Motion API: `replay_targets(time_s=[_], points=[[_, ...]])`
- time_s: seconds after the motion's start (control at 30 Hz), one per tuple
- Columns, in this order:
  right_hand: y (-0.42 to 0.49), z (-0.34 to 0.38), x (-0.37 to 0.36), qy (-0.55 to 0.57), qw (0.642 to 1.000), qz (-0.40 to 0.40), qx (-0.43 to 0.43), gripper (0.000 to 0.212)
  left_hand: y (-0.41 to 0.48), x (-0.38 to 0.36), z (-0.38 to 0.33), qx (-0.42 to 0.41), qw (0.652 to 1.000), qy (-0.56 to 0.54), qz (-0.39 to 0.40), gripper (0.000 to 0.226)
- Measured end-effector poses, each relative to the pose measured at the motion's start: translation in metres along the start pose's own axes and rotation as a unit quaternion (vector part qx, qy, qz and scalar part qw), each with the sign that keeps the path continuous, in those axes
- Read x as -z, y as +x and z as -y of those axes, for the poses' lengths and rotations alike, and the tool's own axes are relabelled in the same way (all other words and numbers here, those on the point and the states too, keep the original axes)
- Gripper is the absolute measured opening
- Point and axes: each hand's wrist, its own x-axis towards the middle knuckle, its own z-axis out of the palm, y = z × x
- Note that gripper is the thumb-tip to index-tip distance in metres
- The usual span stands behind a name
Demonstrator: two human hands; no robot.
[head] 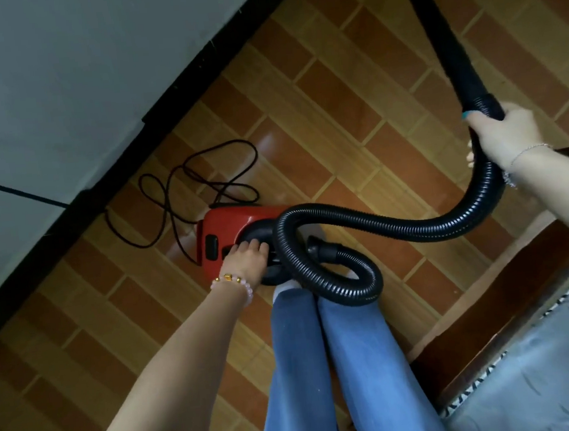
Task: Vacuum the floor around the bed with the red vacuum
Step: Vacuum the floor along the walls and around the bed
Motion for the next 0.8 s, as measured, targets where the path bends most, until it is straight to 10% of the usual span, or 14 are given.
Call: replay_targets(time_s=[0.8], points=[[0.039, 0.044, 0.037, 0.122, 0.986, -0.071, -0.084, 0.016, 0.027, 0.103, -0.014, 0.083, 0.952, -0.288, -0.056, 0.033]])
